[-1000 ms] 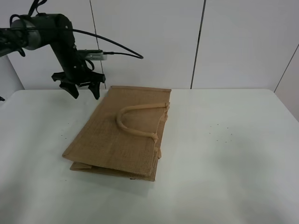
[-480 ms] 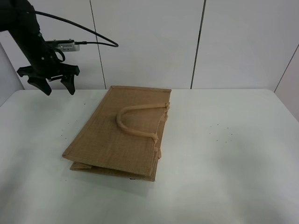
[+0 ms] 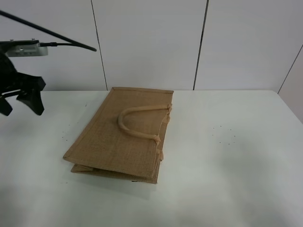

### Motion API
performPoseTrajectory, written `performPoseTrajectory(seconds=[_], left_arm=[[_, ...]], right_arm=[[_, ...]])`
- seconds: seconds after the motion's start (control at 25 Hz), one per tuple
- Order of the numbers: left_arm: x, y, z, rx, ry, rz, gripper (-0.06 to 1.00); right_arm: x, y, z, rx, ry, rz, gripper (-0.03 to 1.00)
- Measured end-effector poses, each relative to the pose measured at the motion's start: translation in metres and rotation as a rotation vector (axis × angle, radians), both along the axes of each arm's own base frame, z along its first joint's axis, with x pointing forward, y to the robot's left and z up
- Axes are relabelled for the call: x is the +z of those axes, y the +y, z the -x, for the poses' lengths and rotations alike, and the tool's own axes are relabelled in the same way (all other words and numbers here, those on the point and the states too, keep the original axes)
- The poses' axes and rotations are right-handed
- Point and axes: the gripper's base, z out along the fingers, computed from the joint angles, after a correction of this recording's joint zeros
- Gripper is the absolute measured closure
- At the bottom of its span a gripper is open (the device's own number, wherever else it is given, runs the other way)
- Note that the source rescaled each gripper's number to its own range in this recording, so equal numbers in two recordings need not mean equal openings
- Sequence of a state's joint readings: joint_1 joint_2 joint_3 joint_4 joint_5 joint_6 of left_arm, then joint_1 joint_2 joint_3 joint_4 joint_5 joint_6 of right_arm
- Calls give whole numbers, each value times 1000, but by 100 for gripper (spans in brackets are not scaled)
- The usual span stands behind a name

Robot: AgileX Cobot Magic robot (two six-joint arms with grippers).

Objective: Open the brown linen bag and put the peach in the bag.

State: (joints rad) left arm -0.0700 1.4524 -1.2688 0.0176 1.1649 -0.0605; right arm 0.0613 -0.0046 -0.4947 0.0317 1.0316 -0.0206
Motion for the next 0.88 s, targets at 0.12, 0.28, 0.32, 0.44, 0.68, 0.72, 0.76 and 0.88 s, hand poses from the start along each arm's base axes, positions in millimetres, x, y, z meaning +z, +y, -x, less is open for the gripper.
performPoseTrajectory(seconds=[0.12,0.28,0.32,0.44,0.68,0.72,0.76,0.88], left_arm=[[-2,4,46,-1,-4,-14,-5],[-16,11,108,-4,-16,-39,-5],[-23,12,122,-4,-18,-40,-5],[-38,15,160,-4,-126,-35,-5],[-54,19,212,-35,-361,-32,-5],[-53,19,220,-35,-397,-29,-5],[-54,19,227,-34,-427,-23,-5],[-49,19,246,-34,-557,-3,-5]], right_arm=[[0,0,0,0,0,0,-3],[0,0,0,0,0,0,-3],[0,0,0,0,0,0,-3],[0,0,0,0,0,0,-3],[0,0,0,0,0,0,-3],[0,0,0,0,0,0,-3],[0,0,0,0,0,0,-3],[0,0,0,0,0,0,-3]])
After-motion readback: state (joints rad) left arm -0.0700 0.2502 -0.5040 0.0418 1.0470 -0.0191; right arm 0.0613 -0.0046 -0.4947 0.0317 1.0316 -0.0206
